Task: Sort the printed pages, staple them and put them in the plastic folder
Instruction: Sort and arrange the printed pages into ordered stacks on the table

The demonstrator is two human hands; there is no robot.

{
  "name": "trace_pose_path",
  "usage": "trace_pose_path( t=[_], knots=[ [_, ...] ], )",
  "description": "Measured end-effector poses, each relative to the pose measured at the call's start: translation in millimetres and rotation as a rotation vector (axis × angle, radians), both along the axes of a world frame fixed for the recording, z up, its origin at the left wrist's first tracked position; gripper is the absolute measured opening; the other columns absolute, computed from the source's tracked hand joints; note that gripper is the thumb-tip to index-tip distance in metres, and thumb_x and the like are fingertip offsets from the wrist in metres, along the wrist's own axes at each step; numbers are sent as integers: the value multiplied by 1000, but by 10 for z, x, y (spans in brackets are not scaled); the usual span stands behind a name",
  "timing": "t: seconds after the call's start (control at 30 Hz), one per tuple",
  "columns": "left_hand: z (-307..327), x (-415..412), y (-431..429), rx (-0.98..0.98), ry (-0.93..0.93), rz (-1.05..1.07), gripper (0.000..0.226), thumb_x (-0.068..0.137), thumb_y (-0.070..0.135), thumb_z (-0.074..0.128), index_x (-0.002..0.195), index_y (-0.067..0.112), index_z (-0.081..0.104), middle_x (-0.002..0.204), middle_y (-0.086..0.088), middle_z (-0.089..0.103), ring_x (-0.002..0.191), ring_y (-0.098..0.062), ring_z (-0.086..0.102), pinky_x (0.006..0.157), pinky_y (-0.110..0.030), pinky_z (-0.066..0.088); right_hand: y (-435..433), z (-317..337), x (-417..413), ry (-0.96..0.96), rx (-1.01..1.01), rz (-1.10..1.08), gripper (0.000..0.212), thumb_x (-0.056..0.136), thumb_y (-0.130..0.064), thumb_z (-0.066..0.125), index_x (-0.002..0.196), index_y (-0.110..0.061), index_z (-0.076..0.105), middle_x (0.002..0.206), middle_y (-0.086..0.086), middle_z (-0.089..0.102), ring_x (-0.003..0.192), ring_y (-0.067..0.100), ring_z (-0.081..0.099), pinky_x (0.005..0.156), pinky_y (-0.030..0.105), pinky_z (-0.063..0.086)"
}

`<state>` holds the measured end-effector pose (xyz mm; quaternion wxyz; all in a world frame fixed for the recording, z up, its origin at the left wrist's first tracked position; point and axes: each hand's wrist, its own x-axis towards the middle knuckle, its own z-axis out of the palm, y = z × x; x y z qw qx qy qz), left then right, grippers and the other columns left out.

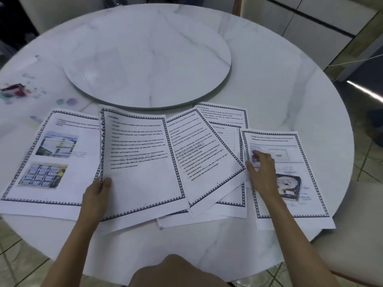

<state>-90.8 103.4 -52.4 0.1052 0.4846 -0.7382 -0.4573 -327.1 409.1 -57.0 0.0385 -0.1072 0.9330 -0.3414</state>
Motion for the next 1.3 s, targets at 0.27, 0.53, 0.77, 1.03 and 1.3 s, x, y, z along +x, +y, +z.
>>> trace_pose_path(
  t=[0.27,0.53,0.77,1.03,1.3],
  knots=[
    [90,8,-142,28,85,-25,42,100,29,34,125,1,52,128,-18,54,118,-32,48,103,-42,35,-619,19,127,-142,121,102,78,83,-31,66,144,-10,21,147,16,26,137,29,22,111,39,22],
    [159,40,-305,74,106,-43,31,99,29,35,90,6,54,78,5,53,89,-24,50,78,-33,36,-786,19,133,-107,345,6,62,79,-30,68,131,-14,40,134,18,36,128,33,31,105,42,25],
    [189,137,-469,87,96,-68,23,99,27,36,98,10,52,93,-3,57,93,-23,50,81,-31,35,-620,121,255,-224,-112,-175,26,89,-13,58,112,-3,59,100,15,62,92,24,55,78,25,36],
    [142,154,-607,233,91,-86,34,98,23,41,125,5,53,124,-14,58,111,-31,55,94,-38,42,-239,207,286,-309,-289,-389,30,90,-13,55,116,1,59,122,17,60,98,21,53,84,28,38],
    [141,141,-672,289,81,-110,33,98,20,42,125,4,52,124,-15,58,100,-25,54,87,-37,41,-53,181,310,-293,-472,-632,33,89,-9,56,122,-1,56,122,13,58,102,22,54,96,31,43]
  ],
)
